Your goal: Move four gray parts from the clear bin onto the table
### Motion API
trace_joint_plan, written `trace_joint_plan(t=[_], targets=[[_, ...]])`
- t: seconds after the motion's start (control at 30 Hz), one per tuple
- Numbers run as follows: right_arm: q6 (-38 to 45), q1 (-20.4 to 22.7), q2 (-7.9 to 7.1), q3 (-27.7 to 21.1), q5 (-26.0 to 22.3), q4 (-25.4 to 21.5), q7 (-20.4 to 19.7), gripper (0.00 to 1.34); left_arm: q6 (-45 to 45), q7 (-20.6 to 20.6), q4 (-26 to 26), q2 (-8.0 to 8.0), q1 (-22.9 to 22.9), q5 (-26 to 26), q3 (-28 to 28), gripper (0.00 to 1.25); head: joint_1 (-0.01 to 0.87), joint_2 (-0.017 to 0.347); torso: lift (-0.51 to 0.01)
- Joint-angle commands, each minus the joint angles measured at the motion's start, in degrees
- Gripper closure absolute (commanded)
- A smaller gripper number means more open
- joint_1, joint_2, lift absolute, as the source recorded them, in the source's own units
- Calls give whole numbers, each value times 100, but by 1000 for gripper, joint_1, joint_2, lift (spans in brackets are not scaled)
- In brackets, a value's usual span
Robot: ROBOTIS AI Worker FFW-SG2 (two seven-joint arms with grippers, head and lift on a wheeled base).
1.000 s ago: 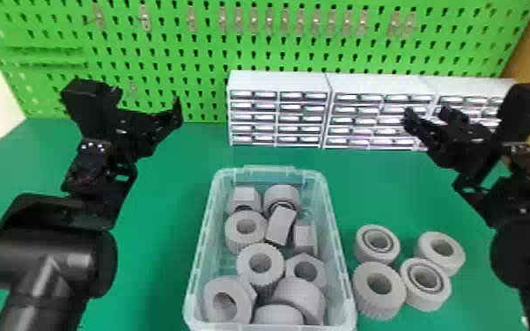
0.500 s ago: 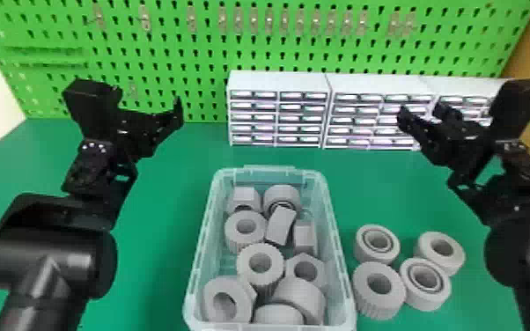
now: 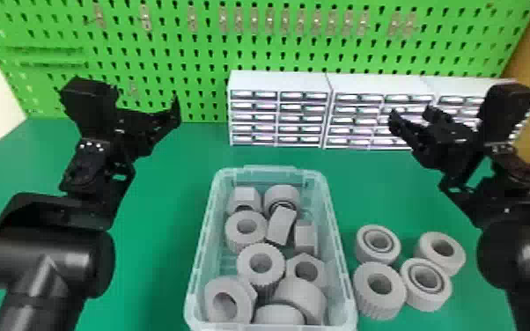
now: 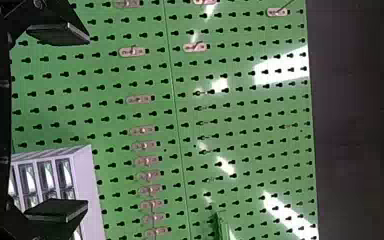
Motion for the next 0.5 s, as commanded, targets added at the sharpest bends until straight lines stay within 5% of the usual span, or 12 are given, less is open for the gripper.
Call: trace_joint_plan(t=[0.0, 0.47], targets=[[4, 19, 0, -6, -9, 0, 0, 512, 0, 0, -4, -7, 40, 4, -12, 128, 678, 34, -50], [4, 45, 26, 108, -106, 8, 0, 512, 0, 0, -13, -7, 84, -93, 85, 128, 678, 34, -50]])
